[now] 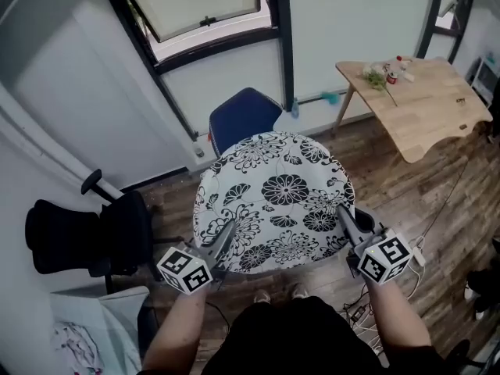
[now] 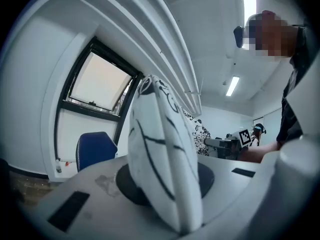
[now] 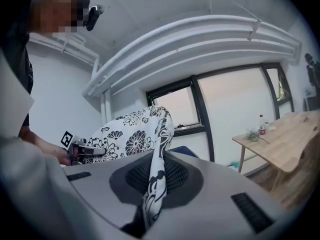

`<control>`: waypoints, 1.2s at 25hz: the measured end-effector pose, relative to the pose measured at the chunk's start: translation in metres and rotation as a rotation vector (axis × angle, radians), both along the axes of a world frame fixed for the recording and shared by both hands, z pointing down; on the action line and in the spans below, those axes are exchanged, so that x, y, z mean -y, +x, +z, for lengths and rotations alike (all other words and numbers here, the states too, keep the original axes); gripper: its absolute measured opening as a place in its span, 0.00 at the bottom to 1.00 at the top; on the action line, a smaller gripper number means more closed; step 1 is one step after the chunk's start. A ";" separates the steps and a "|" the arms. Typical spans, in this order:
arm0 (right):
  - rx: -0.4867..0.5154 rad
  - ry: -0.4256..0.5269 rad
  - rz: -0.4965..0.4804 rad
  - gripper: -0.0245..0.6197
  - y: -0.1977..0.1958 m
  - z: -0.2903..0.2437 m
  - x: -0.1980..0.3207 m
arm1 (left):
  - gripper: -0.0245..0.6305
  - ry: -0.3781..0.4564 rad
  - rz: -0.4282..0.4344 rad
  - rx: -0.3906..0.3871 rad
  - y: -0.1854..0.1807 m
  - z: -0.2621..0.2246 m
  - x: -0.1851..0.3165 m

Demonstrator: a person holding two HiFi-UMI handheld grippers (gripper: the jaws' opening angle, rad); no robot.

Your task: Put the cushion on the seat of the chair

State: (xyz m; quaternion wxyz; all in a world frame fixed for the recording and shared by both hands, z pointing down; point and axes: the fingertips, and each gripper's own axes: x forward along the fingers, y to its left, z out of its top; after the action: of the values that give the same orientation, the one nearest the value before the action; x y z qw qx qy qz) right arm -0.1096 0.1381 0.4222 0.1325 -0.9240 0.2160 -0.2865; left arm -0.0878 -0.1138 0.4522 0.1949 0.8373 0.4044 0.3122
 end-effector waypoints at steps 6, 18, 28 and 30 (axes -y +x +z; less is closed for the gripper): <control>-0.015 0.002 0.003 0.09 0.004 0.001 -0.007 | 0.09 -0.013 -0.022 0.003 -0.002 0.000 -0.003; -0.061 0.115 0.012 0.09 -0.003 0.005 0.003 | 0.09 0.091 0.002 -0.081 -0.002 -0.014 0.003; -0.080 0.135 -0.060 0.09 0.003 0.004 -0.002 | 0.09 0.124 -0.062 -0.112 -0.006 -0.016 -0.001; -0.088 0.127 -0.044 0.09 0.003 0.002 -0.004 | 0.09 0.113 -0.049 -0.120 -0.003 -0.018 -0.001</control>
State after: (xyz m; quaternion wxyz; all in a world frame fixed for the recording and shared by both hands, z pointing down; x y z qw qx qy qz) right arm -0.1067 0.1423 0.4244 0.1750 -0.9203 0.2598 -0.2343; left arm -0.0909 -0.1130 0.4345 0.1303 0.8738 0.3764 0.2789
